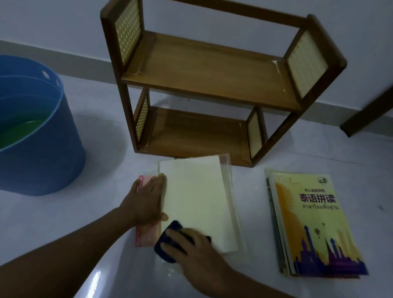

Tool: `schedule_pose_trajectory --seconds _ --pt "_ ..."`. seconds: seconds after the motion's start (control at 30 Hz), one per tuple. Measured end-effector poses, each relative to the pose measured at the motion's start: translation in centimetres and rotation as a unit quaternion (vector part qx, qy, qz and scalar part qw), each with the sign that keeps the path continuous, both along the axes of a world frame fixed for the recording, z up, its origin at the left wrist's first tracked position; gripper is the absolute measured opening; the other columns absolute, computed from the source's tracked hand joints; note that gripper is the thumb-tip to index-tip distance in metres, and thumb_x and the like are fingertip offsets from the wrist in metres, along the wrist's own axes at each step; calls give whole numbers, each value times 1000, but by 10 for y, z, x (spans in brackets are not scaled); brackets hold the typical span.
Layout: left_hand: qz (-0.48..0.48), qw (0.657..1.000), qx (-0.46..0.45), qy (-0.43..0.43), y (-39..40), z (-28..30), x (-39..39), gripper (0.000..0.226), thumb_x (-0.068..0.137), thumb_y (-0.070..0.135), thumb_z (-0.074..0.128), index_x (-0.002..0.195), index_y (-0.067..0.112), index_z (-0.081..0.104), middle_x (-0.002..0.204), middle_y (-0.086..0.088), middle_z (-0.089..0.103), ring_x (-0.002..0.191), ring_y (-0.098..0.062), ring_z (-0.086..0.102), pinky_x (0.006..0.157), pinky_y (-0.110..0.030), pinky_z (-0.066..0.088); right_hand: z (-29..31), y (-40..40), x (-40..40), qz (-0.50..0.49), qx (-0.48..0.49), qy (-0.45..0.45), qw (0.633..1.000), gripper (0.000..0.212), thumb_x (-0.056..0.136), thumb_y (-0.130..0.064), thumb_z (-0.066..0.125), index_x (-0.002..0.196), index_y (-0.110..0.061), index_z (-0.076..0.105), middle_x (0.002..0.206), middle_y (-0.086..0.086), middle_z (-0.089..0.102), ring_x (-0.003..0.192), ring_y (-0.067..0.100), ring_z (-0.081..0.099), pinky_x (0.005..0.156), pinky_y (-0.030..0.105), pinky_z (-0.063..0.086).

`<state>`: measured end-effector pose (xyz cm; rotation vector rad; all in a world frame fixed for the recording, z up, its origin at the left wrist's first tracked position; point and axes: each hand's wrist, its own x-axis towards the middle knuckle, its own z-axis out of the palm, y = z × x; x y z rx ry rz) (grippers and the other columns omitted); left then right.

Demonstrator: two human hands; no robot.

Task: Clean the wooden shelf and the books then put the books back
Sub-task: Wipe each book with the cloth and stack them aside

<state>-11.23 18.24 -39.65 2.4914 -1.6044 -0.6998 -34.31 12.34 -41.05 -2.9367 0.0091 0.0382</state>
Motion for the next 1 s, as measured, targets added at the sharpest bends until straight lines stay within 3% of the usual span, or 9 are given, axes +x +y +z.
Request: schedule_pose_trajectory --seconds 0.13,0.23,0.37,0.47,0.57,0.7,0.8,0.9,1.0 --pt "1 1000 13 -16 -2 7 -5 115 75 56 67 152 9 -3 161 -8 7 149 -25 5 118 -52 0 6 -63 -15 -133 -6 -52 990 78 60 -5 68 132 -24 46 143 2 40 109 28 50 82 44 55" --pt "-4 999 24 -35 -3 5 -6 114 76 57 65 152 9 -5 162 -8 4 149 -26 3 118 -51 0 12 -81 -30 -209 -10 -58 976 80 59 0 72 132 -21 45 141 4 37 107 29 45 73 43 57" --pt "-11 999 30 -39 -5 5 -6 114 77 56 65 152 8 -7 162 -8 1 149 -25 1 118 -52 -1 -3 -31 -32 -50 -31 -35 998 65 74 -12 50 137 -26 41 147 3 42 113 30 54 88 38 52" --pt "-3 999 28 -33 -5 8 -8 113 77 55 66 152 9 -6 162 -8 2 149 -25 2 118 -51 -2 -4 -37 -37 -10 -50 -2 999 70 71 -19 51 139 -29 39 147 0 45 116 25 53 93 37 50" --pt "-2 999 31 -30 -2 5 -7 113 78 56 64 152 10 -7 162 -8 1 149 -25 1 118 -49 -2 6 -75 -46 -183 -48 -2 982 78 58 -4 66 133 -21 49 140 8 51 108 31 52 81 43 55" --pt "-1 999 29 -22 -2 5 -4 113 78 57 64 152 10 -7 162 -8 1 149 -25 1 118 -49 -2 12 -114 -66 -345 -49 135 928 84 49 -1 85 127 -7 54 131 23 56 98 44 62 68 52 58" --pt "-5 999 25 -28 -2 6 -6 113 78 58 63 152 9 -6 162 -8 1 149 -26 1 118 -50 -1 22 -109 -62 -375 -65 93 920 68 60 -6 78 126 -5 58 132 28 53 112 48 56 80 60 51" --pt "-1 1000 25 -16 -1 7 -6 112 79 58 63 152 9 -6 162 -8 0 149 -26 0 118 -49 -2 30 -83 -46 -371 45 -7 928 51 84 -12 51 134 -5 49 134 20 50 120 38 51 97 49 44" --pt "0 999 31 -16 -1 9 -6 112 80 58 62 152 9 -8 162 -8 -2 149 -25 -2 118 -49 -3 30 -67 -30 -475 263 54 838 59 98 -28 45 148 -7 22 144 15 35 131 28 38 108 33 31"
